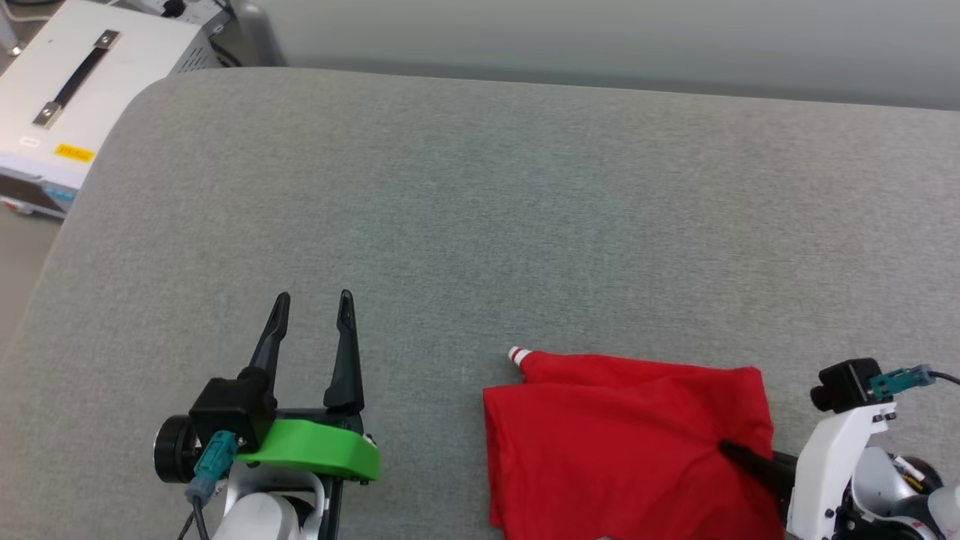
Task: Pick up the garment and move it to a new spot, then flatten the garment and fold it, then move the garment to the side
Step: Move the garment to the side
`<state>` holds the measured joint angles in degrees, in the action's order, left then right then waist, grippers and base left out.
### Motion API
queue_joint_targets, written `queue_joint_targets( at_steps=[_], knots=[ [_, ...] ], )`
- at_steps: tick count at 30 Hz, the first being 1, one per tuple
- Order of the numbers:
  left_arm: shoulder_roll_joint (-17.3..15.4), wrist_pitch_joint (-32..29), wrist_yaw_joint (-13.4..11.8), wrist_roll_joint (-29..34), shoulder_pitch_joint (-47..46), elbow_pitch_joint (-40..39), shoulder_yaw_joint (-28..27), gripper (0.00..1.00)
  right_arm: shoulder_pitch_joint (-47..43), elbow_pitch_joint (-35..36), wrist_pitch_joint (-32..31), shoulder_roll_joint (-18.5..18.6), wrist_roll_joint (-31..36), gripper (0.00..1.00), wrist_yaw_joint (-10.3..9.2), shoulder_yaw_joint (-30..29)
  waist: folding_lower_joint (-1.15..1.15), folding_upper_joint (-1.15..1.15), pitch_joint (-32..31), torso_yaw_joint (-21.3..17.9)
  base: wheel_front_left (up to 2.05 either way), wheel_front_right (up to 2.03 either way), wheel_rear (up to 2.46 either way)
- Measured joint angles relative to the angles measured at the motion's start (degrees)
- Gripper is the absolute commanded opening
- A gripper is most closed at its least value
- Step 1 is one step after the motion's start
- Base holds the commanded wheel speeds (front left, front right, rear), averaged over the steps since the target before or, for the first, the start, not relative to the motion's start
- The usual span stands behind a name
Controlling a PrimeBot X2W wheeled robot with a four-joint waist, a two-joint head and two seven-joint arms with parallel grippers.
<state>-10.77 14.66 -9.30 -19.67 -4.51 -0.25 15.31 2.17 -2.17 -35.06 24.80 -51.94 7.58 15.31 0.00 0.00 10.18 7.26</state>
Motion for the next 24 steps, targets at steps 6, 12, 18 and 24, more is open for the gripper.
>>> queue_joint_targets(
  at_steps=[6, 12, 18, 24],
  knots=[
    [-0.9, 0.0, 0.2, 0.5, 0.4, -0.7, -0.7, 1.00, 2.0, 0.5, -1.9, 2.5, 6.9, 0.00, -0.03, -2.8, 0.00, 0.00, -1.0, -5.7, 0.00, 0.00, 0.00],
    [-2.2, -0.5, 0.3, 1.6, 0.0, -1.9, -0.4, 1.00, 5.2, -0.5, -2.8, 3.2, 11.1, 0.00, -0.03, -6.0, 0.00, 0.00, -1.0, -13.3, 0.00, 0.00, 0.00],
    [-3.7, -2.3, 0.4, 3.3, -3.1, -4.0, 0.2, 1.00, 12.9, -4.1, -0.9, 2.9, 12.0, 0.00, -0.04, -7.2, 0.00, 0.00, 0.4, -20.7, 0.00, 0.00, 0.00],
    [-4.2, -4.5, 1.3, 4.7, -8.1, -6.3, 2.0, 1.00, 21.6, -11.3, 3.3, 5.1, 13.2, 0.00, -0.04, -7.8, 0.00, 0.00, 4.4, -25.7, 0.00, 0.00, 0.00]
  ],
)
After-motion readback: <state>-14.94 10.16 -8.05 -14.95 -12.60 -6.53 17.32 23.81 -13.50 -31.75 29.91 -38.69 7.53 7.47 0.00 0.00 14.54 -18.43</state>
